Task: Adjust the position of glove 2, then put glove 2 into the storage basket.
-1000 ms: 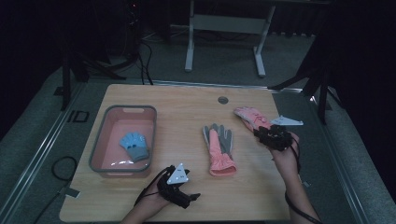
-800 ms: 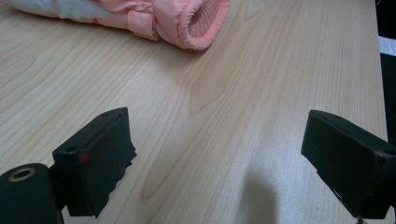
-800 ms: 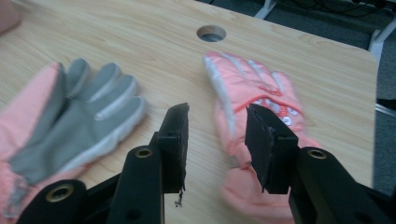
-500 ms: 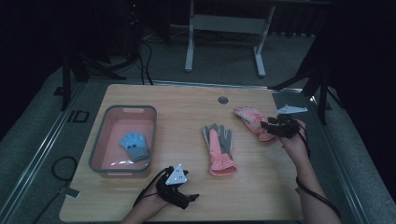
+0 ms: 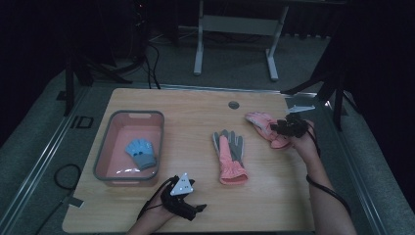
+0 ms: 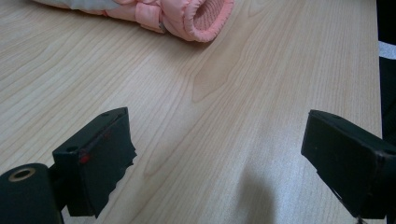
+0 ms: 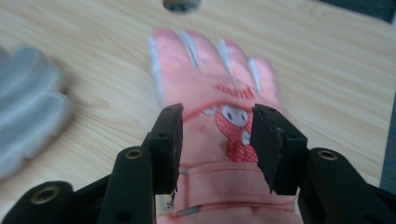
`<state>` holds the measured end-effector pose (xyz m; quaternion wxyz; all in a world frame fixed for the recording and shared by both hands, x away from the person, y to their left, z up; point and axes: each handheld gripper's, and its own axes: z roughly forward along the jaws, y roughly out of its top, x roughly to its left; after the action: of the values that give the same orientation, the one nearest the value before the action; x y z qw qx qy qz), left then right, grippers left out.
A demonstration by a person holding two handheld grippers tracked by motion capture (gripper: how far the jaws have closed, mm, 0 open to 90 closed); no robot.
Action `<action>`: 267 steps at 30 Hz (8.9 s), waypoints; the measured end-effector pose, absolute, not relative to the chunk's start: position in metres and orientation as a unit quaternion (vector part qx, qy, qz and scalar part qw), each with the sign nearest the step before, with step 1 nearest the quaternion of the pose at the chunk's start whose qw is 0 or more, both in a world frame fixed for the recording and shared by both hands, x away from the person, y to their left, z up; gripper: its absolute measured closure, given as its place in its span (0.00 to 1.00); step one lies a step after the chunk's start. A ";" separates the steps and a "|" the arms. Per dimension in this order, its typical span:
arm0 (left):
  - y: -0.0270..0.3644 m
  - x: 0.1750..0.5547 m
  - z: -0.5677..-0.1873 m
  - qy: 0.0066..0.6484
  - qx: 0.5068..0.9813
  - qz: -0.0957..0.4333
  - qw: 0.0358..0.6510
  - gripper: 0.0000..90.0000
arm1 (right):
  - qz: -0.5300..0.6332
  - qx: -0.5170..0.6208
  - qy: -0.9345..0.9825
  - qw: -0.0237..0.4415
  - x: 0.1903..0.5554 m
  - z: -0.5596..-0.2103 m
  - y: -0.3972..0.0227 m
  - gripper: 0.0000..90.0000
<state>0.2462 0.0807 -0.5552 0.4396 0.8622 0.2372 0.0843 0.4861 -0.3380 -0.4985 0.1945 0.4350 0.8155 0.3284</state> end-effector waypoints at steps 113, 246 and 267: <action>0.078 0.249 -0.552 0.224 0.865 0.086 0.442 0.10 | 0.367 0.497 0.774 0.139 0.365 -0.532 -0.345 0.99; -0.003 0.381 -0.535 0.470 0.796 0.009 0.381 0.32 | 0.390 0.501 0.772 -0.034 0.398 -0.534 -0.241 0.46; 0.003 0.383 -0.524 0.451 0.796 -0.050 0.401 0.77 | 0.409 0.492 0.768 -0.037 0.390 -0.527 -0.230 0.83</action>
<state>0.3834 0.0026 -0.5243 0.4007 0.7961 0.4507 -0.0501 0.3896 -0.2302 -0.5271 -0.0367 0.4918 0.7680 0.4086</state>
